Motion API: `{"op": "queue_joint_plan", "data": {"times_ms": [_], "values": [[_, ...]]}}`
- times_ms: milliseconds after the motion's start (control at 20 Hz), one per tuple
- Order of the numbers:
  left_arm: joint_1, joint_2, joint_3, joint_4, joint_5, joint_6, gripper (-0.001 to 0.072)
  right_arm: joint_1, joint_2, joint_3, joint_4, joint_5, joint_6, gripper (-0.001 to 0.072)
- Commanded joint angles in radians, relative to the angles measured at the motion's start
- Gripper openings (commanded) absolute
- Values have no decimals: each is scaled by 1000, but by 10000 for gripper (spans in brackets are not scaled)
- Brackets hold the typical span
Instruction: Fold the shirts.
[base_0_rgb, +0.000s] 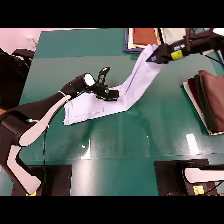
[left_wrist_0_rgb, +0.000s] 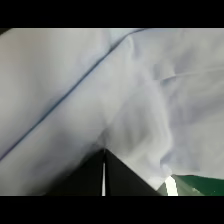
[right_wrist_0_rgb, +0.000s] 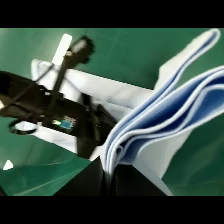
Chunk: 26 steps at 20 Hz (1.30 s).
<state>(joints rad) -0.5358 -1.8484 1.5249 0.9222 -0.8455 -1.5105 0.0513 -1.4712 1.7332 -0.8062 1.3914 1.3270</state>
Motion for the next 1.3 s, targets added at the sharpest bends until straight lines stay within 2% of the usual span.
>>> {"op": "queue_joint_plan", "data": {"times_ms": [0, 100, 350, 450, 700, 800, 850, 900, 950, 1000, 1050, 1100, 1150, 1250], "values": [[-4, -8, 5, 14, -13, 1, 24, 91, -39, 108, 0, 8, 47, 14], [-3, -3, 13, 19, -21, 1, 24, 128, -54, 154, 1, 8, 64, 15], [39, 63, 104, 137, -87, -19, 24, 211, -55, 194, 2, -17, 69, 15], [107, 144, 110, 172, -95, -18, 24, 250, -56, 193, 2, -42, 69, 15], [373, 442, 112, 389, -187, -17, 24, 454, -136, 193, 6, -192, 60, 16], [471, 560, 112, 441, -198, -15, 25, 570, -220, 193, 93, -303, -15, 24], [513, 605, 112, 447, -202, -16, 24, 617, -263, 193, 148, -367, -65, 111], [553, 647, 112, 447, -206, -16, 25, 658, -305, 194, 198, -431, -106, 296], [582, 676, 112, 447, -212, -16, 24, 682, -338, 202, 224, -456, -124, 425], [606, 698, 112, 447, -221, -15, 25, 692, -369, 229, 226, -445, -124, 440], [621, 710, 112, 447, -235, -15, 25, 687, -383, 252, 215, -425, -124, 428], [624, 716, 112, 449, -251, -14, 24, 671, -379, 259, 179, -401, -123, 336], [622, 718, 112, 446, -267, -13, 25, 648, -365, 258, 135, -375, -123, 305], [592, 717, 111, 443, -269, -7, 24, 586, -332, 252, 16, -293, -109, 305]]}}
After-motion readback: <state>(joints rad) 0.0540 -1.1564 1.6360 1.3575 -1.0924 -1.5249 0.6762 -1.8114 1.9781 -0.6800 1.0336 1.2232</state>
